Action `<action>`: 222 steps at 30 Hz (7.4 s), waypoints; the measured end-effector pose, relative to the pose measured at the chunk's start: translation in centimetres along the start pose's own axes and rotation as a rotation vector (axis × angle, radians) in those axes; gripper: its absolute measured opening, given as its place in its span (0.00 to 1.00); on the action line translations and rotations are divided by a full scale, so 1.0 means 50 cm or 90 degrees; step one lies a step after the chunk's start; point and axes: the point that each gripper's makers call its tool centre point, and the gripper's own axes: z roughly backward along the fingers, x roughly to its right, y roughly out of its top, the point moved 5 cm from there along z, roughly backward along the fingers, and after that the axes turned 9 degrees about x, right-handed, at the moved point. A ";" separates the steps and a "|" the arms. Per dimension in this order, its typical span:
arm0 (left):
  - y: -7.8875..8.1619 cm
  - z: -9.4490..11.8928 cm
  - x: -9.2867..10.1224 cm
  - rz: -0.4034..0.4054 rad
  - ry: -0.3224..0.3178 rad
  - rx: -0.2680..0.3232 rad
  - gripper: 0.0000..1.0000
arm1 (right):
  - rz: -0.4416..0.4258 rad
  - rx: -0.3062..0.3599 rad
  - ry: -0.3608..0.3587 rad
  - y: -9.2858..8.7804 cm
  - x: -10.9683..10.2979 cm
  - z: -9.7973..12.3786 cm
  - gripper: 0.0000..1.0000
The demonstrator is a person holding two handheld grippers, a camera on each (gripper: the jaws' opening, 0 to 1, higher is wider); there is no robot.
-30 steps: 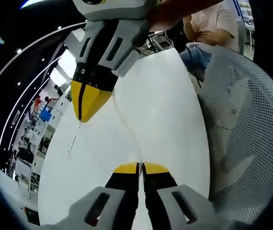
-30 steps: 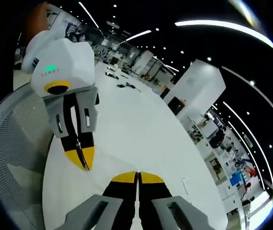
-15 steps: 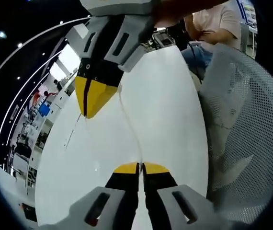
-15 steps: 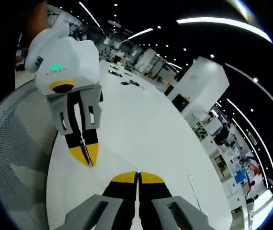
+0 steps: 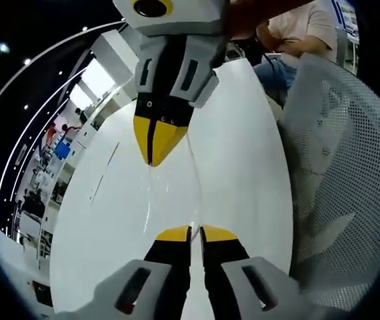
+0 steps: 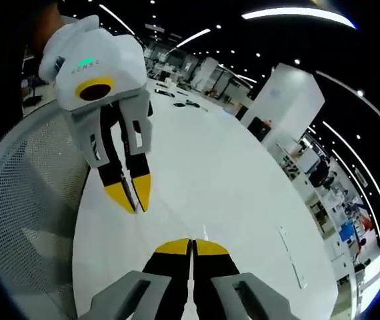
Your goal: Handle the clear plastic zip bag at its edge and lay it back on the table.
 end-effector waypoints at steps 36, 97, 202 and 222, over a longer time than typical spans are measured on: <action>-0.071 0.054 0.005 0.187 0.069 0.011 0.30 | 0.019 -0.061 0.022 -0.085 0.003 -0.039 0.00; -0.122 0.089 0.003 0.329 0.137 0.024 0.65 | 0.124 -0.133 -0.026 -0.155 0.076 -0.105 0.00; -0.108 0.083 0.003 0.271 0.107 0.019 0.58 | -0.182 -0.061 -0.015 -0.131 0.032 -0.066 0.26; -0.104 0.090 0.011 0.279 0.108 0.026 0.60 | -0.272 0.007 -0.107 -0.104 0.020 -0.001 0.59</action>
